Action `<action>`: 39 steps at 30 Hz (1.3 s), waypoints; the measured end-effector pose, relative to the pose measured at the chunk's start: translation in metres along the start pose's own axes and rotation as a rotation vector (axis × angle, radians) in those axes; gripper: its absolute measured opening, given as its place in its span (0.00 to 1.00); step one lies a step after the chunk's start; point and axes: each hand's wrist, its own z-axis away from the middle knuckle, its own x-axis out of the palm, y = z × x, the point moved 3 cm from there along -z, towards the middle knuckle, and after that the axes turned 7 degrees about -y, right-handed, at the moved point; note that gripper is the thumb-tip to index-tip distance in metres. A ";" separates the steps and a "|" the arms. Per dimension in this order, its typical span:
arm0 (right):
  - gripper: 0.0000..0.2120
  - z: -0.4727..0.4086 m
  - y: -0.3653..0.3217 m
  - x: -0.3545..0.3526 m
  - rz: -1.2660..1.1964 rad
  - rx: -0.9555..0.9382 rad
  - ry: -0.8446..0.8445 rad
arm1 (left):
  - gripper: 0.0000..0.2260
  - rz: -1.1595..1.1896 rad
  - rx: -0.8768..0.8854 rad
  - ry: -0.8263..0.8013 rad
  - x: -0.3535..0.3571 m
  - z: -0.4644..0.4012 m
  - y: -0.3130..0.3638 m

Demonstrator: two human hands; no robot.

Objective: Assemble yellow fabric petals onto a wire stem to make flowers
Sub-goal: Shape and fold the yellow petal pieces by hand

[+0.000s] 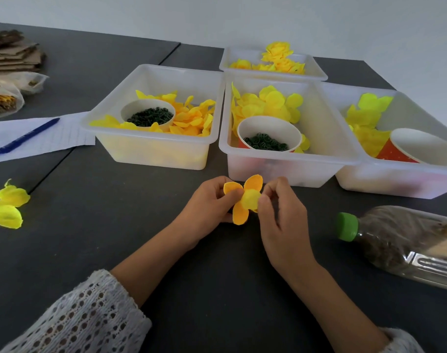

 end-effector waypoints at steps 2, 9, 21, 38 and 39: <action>0.07 0.000 0.000 0.002 0.013 0.045 0.009 | 0.06 0.034 0.006 0.019 -0.001 0.000 -0.001; 0.09 0.001 0.011 0.008 0.187 0.126 -0.015 | 0.04 0.013 0.054 0.079 0.001 0.002 -0.003; 0.06 0.003 0.004 0.008 0.070 0.137 -0.070 | 0.02 -0.193 0.095 0.198 -0.002 0.003 -0.002; 0.11 0.005 0.002 0.005 -0.013 0.231 -0.065 | 0.03 -0.294 0.081 0.234 -0.006 0.001 -0.002; 0.11 0.006 0.002 0.005 -0.009 0.227 -0.060 | 0.04 -0.306 0.106 0.188 -0.005 0.003 0.000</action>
